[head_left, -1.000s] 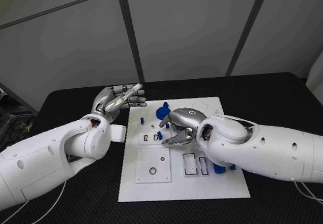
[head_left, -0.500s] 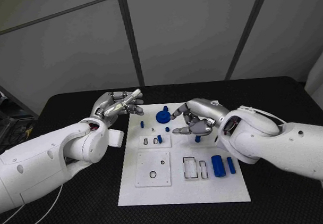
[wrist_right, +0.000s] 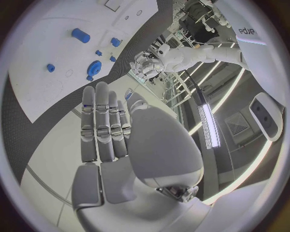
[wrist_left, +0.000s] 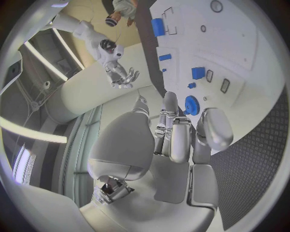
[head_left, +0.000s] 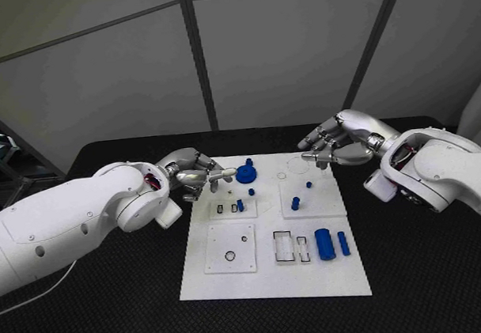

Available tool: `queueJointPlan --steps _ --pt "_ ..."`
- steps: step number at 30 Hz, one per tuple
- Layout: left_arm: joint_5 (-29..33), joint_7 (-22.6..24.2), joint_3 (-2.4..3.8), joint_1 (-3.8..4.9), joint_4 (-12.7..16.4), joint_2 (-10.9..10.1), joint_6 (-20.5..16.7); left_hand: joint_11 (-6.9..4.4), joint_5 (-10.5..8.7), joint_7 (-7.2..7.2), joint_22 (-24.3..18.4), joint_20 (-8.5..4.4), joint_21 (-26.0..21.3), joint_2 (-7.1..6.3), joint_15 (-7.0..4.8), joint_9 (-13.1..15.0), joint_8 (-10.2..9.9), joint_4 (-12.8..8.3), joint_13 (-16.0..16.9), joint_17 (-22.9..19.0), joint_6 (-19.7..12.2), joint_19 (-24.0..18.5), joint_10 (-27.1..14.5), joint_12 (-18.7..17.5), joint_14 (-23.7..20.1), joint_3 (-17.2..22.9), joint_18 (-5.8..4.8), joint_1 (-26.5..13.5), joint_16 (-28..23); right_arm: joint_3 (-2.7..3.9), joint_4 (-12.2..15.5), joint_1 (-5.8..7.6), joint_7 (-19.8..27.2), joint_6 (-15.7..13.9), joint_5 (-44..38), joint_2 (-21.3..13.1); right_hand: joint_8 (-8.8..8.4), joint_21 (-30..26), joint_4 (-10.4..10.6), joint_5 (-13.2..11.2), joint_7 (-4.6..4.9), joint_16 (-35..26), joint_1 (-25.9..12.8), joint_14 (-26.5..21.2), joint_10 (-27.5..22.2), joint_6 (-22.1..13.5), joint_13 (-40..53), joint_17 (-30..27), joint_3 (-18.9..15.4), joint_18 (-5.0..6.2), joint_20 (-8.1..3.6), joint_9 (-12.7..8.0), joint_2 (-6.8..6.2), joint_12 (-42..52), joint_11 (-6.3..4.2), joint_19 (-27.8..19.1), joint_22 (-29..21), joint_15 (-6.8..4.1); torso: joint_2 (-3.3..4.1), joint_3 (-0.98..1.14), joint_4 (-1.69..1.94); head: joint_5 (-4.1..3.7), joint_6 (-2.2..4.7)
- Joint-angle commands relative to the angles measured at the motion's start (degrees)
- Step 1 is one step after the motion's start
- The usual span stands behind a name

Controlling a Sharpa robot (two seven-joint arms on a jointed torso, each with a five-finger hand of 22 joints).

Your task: Assemble the parts on the task board

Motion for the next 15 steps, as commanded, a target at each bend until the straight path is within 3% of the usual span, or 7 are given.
queueJointPlan --steps 1,4,8,11,15 --pt "-13.67 -14.10 -0.10 1.19 -0.13 0.87 8.22 -0.54 0.18 -0.48 4.91 -0.35 3.06 1.08 -0.50 2.07 1.87 -0.06 4.75 9.10 -0.48 2.03 1.02 4.88 4.45 -0.56 -0.72 0.32 2.96 0.12 -1.73 0.28 4.45 0.85 7.44 -0.07 -0.79 -2.91 0.01 0.33 0.04 -5.00 0.18 1.57 2.27 0.89 -3.99 -2.23 0.94 0.26 0.59 0.02 -0.15 -4.09 0.43 0.76 -1.93 0.41 -1.07 0.27 0.14 0.17 -0.48" --pt "-16.64 -16.84 -0.79 2.54 -0.85 2.10 10.57 -0.58 0.25 -0.59 7.10 -0.48 4.34 1.92 -0.70 3.35 2.85 0.25 7.55 10.31 -1.19 3.25 1.27 7.53 4.72 -0.89 -1.12 -0.02 3.97 0.14 -3.05 0.36 5.05 0.55 7.19 0.09 -1.20 -5.12 -0.02 0.38 0.41 -8.00 -0.07 1.35 2.50 1.19 -5.91 -3.51 1.11 0.18 0.97 0.03 -0.54 -6.21 0.58 0.36 -3.27 0.91 -1.36 0.38 0.25 0.29 -0.74" --pt "-19.39 -18.88 -2.19 4.30 -2.02 3.99 12.94 -0.40 0.21 -0.43 3.78 -0.65 2.30 3.05 -0.62 4.50 3.42 0.52 7.83 11.22 -2.66 2.70 -0.16 7.90 4.93 -1.70 -0.51 -1.55 4.71 0.16 -4.36 0.40 5.72 0.19 6.50 0.52 -1.71 -9.67 -0.11 0.54 0.89 -12.66 -0.31 -0.50 2.34 1.56 -8.42 -5.72 1.62 0.07 2.31 0.04 -0.74 -8.81 1.23 -1.72 -5.95 1.99 -1.61 0.45 0.28 0.40 -1.24" --pt "-20.59 -19.67 -3.06 5.13 -2.87 5.46 13.66 -0.36 0.21 -0.38 3.20 -0.66 1.76 3.48 -0.61 5.19 3.87 0.57 7.87 11.20 -3.20 2.86 -0.90 8.03 4.89 -2.23 -0.43 -2.24 4.65 0.16 -4.93 0.42 6.15 -0.27 6.21 0.82 -2.07 -13.27 -0.36 0.51 1.34 -16.11 -0.38 -3.02 2.04 1.64 -9.97 -7.60 1.98 0.17 3.59 0.03 -0.95 -10.12 1.88 -3.70 -8.02 3.21 -1.70 0.48 0.30 0.55 -1.46" --pt "-21.75 -20.25 -4.30 6.10 -4.07 7.25 13.58 -0.40 0.20 -0.47 6.05 -0.63 3.23 3.80 -0.59 6.16 4.76 0.60 9.64 12.77 -3.39 4.01 -0.57 9.75 5.38 -2.93 -0.98 -2.93 6.02 0.16 -5.42 0.43 6.48 -0.89 6.05 1.16 -2.31 -15.40 -0.72 0.58 1.52 -18.03 -0.47 -3.37 2.24 1.69 -11.19 -8.89 2.32 0.31 4.24 0.03 -1.03 -10.74 2.15 -3.52 -9.39 3.64 -1.69 0.50 0.28 0.65 -1.55"
